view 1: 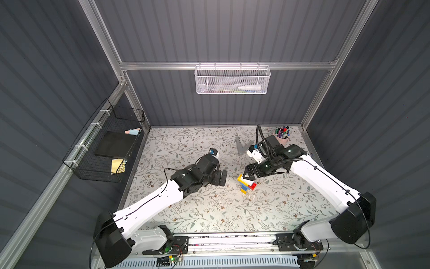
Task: Assemble a spoon with lego
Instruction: Assemble the lego brick with the lego brick.
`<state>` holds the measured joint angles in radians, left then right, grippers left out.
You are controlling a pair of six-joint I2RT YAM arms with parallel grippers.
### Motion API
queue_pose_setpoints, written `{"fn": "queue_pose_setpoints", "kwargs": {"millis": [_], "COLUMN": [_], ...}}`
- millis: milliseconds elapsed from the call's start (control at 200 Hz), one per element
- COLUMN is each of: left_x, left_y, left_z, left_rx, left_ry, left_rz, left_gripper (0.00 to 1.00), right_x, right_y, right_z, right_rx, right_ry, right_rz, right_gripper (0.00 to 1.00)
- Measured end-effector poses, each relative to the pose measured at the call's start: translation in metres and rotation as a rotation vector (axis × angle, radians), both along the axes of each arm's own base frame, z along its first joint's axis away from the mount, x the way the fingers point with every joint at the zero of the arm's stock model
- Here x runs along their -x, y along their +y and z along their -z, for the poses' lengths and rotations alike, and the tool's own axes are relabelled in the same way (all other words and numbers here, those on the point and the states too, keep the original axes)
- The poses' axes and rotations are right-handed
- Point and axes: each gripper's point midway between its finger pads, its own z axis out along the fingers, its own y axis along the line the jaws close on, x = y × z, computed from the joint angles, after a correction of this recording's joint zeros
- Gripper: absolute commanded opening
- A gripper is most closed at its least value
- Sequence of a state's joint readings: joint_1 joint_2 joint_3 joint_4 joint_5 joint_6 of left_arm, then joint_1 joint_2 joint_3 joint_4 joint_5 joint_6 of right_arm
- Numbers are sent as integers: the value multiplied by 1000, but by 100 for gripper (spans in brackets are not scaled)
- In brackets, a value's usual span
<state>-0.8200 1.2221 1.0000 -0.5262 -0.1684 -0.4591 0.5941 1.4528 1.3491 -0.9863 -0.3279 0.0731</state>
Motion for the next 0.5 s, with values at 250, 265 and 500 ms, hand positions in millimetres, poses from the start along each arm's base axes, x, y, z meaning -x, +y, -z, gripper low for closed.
{"fn": "queue_pose_setpoints", "kwargs": {"millis": [250,265,500], "left_x": [-1,-1,-2], "left_y": [34,34,33], "left_z": [23,22,24], "left_rx": [77,83,123], "left_ry": [47,44,42], "left_rz": [-160,-164,-178], "left_gripper": [99,99,99], "right_x": [4,4,5], "right_y": [2,1,-1], "right_z": [18,19,34], "right_rx": [162,171,251], "right_ry": [-17,-17,-23], "right_rz": [-113,-118,-175], "right_gripper": [86,85,81]}}
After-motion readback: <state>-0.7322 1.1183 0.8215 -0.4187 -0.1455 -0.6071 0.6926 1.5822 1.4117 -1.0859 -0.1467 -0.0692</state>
